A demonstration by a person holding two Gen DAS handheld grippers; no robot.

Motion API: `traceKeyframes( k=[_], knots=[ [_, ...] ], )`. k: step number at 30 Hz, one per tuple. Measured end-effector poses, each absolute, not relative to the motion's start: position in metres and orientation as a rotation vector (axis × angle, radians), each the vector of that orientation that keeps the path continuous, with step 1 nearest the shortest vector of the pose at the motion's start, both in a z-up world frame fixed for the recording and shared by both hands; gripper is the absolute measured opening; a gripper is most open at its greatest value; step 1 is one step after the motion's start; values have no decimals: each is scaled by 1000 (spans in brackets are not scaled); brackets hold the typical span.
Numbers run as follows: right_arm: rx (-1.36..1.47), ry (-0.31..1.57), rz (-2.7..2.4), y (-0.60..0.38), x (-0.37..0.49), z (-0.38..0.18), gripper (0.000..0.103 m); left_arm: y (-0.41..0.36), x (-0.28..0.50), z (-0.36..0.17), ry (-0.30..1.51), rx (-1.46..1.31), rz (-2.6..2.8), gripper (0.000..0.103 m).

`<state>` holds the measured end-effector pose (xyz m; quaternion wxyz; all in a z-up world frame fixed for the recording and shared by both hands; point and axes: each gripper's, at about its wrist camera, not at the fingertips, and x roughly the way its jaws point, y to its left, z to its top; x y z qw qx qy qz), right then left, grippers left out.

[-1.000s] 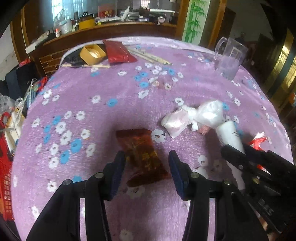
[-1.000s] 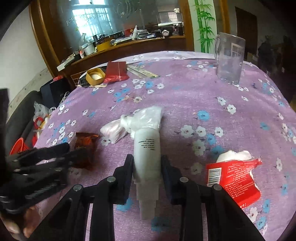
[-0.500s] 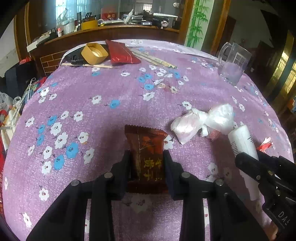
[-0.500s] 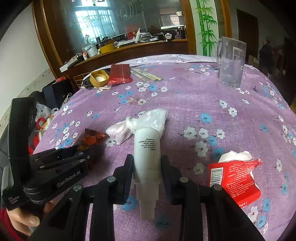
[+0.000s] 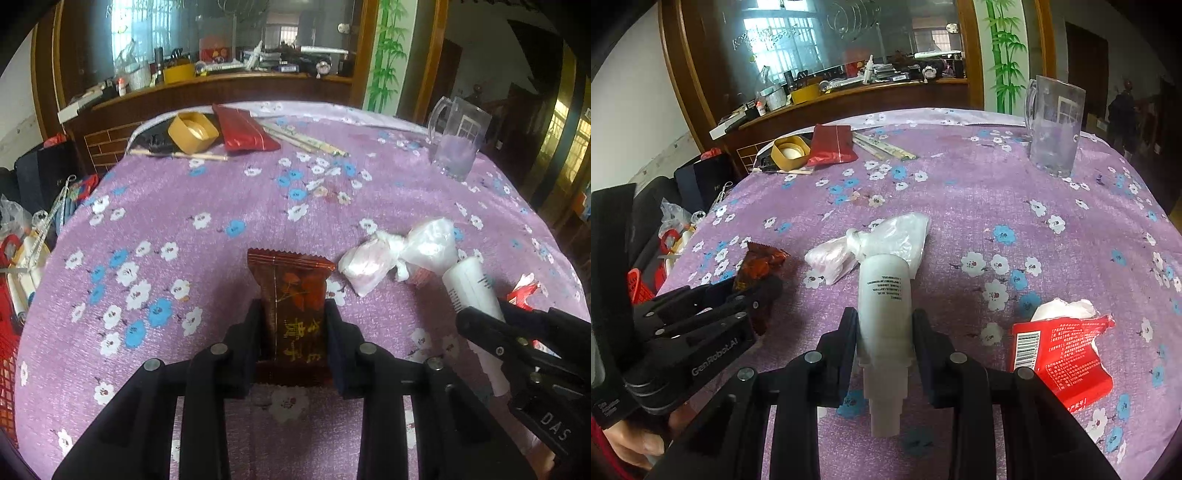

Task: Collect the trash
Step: 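Hold the brown wrapper in the left tool and white bottle in the right tool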

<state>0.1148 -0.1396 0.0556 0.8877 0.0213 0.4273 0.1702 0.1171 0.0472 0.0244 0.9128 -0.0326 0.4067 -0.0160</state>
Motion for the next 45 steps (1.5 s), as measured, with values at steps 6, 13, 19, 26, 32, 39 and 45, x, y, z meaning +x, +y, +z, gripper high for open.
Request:
traceKeyframes(
  k=[6,13,19,26,32,39,45],
  knots=[
    [49,878,350,-141,114,57,33,53,108,40,747,-76,-9,30],
    [54,876,356,-141,113,59,33,53,102,48,709,-73,-7,30],
    [59,871,352,-140,112,61,33,51,95,55,668,-64,0,30],
    [65,852,361,-141,109,66,33,51,93,57,650,-54,4,30],
    [65,845,359,-140,107,67,33,52,93,58,646,-50,9,30],
    [64,844,360,-140,106,68,33,52,92,58,646,-49,13,30],
    [64,843,361,-140,106,68,33,53,91,59,646,-48,13,30]
  ],
)
